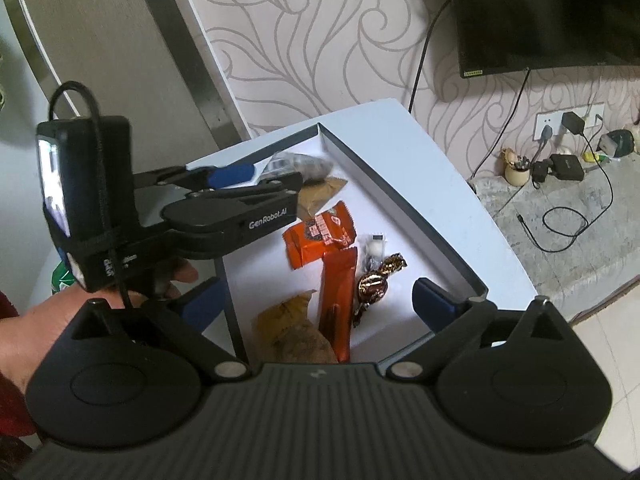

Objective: Organize snacks
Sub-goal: 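Lower both packets into the white box and open both grippers, then withdraw both grippers from the box toward the green snack bags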

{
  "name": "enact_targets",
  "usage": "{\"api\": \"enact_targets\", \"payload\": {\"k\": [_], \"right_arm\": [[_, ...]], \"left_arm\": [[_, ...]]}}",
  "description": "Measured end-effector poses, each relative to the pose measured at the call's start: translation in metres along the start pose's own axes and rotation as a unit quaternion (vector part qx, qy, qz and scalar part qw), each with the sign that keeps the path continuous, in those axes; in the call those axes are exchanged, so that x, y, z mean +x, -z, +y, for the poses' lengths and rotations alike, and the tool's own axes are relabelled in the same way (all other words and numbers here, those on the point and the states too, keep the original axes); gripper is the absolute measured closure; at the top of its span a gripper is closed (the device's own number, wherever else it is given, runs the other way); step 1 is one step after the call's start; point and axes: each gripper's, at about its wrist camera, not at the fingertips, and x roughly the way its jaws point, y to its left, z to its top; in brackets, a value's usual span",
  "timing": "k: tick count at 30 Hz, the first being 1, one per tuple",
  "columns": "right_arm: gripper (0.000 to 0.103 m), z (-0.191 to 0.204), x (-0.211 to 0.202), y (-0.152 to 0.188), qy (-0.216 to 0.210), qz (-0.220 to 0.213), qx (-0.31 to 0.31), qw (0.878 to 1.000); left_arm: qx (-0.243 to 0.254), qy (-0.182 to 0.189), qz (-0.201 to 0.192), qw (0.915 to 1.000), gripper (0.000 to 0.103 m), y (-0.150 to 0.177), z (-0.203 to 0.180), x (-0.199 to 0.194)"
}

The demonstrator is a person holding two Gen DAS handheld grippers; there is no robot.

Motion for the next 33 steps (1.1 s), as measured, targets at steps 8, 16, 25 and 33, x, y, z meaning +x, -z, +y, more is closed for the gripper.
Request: {"api": "enact_targets", "payload": {"k": [8,16,25,33], "right_arm": [[0.001,0.002,-0.001,0.001,0.002,-0.003,0.004,1.0],[0.0,0.006,-0.013,-0.004,-0.044,-0.032,0.027,0.998],[0.0,0.046,0.004,-0.017,-0.11,-0.019,0.007,0.994],[0.0,0.095,0.033,-0.033,-0.159,0.016,-0.024,0.987]], "left_arm": [[-0.019,-0.001,-0.019,0.9996,0.028,-0.001,0.004,-0.021],[-0.077,-0.035,-0.042,0.9955,0.028,0.008,0.039,-0.064],[-0.119,-0.126,-0.06,0.9831,0.028,0.03,0.1,-0.122],[-0.104,-0.203,-0.063,0.9717,0.028,0.07,0.129,-0.183]]}}
